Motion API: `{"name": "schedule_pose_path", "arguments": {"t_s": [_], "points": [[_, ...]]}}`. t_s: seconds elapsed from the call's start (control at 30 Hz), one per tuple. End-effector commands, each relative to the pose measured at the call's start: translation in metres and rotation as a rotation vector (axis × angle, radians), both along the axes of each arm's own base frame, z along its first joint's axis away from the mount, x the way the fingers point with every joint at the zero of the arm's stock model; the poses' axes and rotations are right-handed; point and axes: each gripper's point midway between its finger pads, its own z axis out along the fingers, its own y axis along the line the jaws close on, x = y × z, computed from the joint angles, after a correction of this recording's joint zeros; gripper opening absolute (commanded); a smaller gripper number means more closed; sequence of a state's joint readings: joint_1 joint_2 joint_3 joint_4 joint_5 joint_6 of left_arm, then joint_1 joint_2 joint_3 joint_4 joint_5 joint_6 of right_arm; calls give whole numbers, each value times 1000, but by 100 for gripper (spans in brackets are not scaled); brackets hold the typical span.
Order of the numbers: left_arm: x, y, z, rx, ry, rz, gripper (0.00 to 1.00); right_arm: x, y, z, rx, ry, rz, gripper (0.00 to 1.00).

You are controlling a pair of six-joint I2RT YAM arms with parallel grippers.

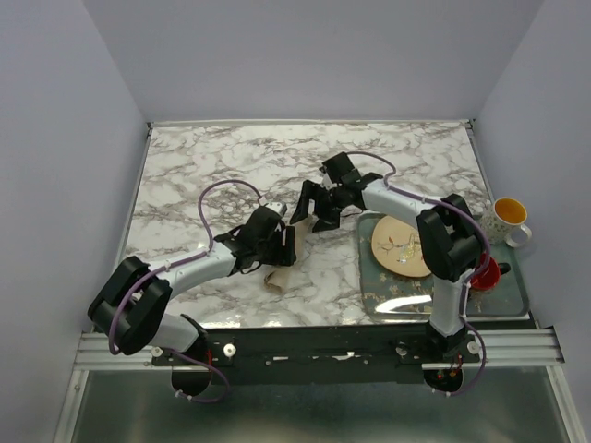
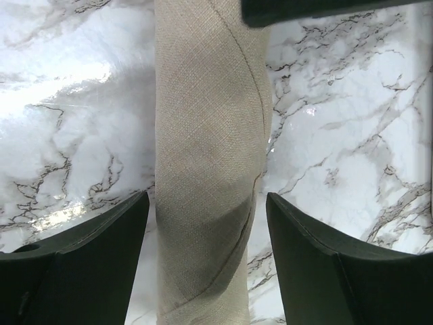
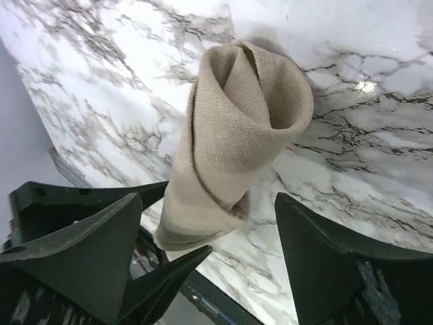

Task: Fold the napkin, place the utensils inside, and roll it up
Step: Roll the napkin with the utensil, then neatly place the rolled napkin to the corner

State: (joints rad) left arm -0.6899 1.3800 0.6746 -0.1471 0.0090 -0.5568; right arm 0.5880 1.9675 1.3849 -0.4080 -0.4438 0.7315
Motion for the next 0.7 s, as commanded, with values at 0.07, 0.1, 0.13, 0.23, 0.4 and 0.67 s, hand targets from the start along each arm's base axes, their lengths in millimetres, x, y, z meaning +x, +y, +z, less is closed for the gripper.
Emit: {"name": "schedule_pose_path", "arguments": {"t_s": [0.07,0.1,0.13,0.23,0.4,0.67], "points": [[8,-5,30,-19,-61,-11,79,11,-24,36,35,-93,-3,87],[7,-2,32,-6,-62,-10,79,9,-29,35,20,-108,11,87],[10,-2,38,-6,-75,-7,79,6,-34,31,3,-106,12,87],[13,-1,43,20,-71,-13,79,1,-45,34,-23,-131,10,87],[14,3,31,66,-45,-1,79,-9,-54,39,-19,-135,5,87],[27,0,27,168,-61,-21,76,-11,-85,41,15,-128,-64,87]]}}
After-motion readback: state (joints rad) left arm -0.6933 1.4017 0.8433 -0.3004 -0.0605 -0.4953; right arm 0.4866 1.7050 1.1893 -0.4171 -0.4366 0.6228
